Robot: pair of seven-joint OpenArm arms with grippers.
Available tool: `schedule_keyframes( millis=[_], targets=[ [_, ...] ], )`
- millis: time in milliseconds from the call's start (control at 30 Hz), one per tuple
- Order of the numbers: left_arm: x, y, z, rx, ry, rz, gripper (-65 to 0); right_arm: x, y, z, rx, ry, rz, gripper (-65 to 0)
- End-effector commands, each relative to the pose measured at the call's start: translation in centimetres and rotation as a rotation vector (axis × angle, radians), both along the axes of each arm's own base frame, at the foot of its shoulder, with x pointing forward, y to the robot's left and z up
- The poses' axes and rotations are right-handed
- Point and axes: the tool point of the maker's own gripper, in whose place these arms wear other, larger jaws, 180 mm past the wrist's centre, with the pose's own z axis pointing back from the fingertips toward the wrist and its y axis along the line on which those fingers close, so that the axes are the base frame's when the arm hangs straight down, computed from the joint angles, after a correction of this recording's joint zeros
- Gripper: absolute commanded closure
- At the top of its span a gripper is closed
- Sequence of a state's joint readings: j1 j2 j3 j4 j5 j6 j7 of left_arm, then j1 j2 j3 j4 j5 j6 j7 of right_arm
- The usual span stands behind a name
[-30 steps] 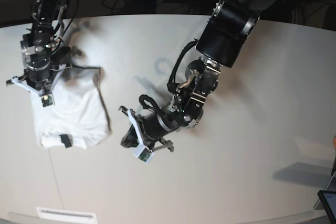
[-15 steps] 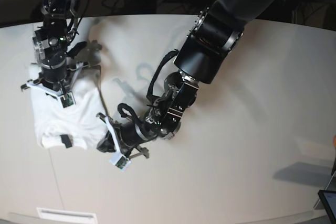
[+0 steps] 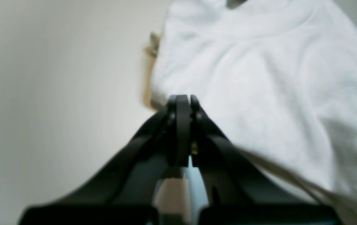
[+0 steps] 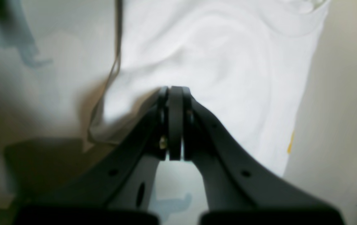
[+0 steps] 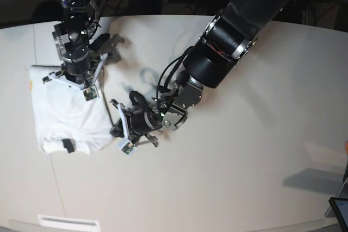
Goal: Fold the T-shirt properly
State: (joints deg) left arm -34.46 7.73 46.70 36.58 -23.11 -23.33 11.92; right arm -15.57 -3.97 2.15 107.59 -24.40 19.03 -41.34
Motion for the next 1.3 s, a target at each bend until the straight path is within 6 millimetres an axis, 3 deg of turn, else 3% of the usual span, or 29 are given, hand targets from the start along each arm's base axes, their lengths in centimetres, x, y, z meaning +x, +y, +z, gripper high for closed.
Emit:
schedule_keyframes(
  millis=[0,167,333,533,800,867,933,1000,1133,1233,1267],
  targets=[
    [1.6,-1.8,3.6,-0.076,-0.074,-0.008,0.0,-0.1,0.1,0.1,-0.003,-0.011,0.004,0.0],
    [1.7,-1.7,3.7,-0.074,-0.076,-0.008,0.0,-2.8,0.1,-2.8,0.002,0.083,0.004,0.0],
    [1.8,-1.7,3.8,-0.075,-0.080,-0.008,0.0,-3.7,0.2,-3.4,0.003,0.109,0.007,0.0],
    [3.0,-1.7,5.2,-0.076,-0.110,-0.006,0.0,-2.0,-0.1,0.3,-0.010,0.000,0.004,0.0],
    [4.5,-1.5,7.0,-0.086,-0.142,0.011,0.0,2.8,-1.4,5.3,-0.057,-0.168,0.013,-0.1],
    [6.3,-0.3,8.7,-0.139,-0.155,0.096,0.0,4.5,-2.1,7.0,-0.078,-0.221,0.010,0.0],
    [8.3,2.0,11.4,-0.224,-0.185,0.189,0.0,5.4,-4.6,8.4,-0.113,-0.258,-0.041,0.0],
    [9.0,4.5,13.7,-0.277,-0.244,0.250,0.0,6.3,-7.4,10.0,-0.128,-0.305,-0.108,0.0],
    [7.2,8.3,16.5,-0.288,-0.368,0.320,0.0,7.0,-10.2,10.6,-0.121,-0.412,-0.119,0.0],
    [4.1,10.7,16.4,-0.245,-0.456,0.362,0.0,7.3,-10.1,8.4,-0.062,-0.432,-0.022,0.0],
    [2.7,11.3,15.6,-0.200,-0.479,0.361,0.0,7.3,-10.0,7.1,-0.028,-0.422,0.006,0.0]
  ],
)
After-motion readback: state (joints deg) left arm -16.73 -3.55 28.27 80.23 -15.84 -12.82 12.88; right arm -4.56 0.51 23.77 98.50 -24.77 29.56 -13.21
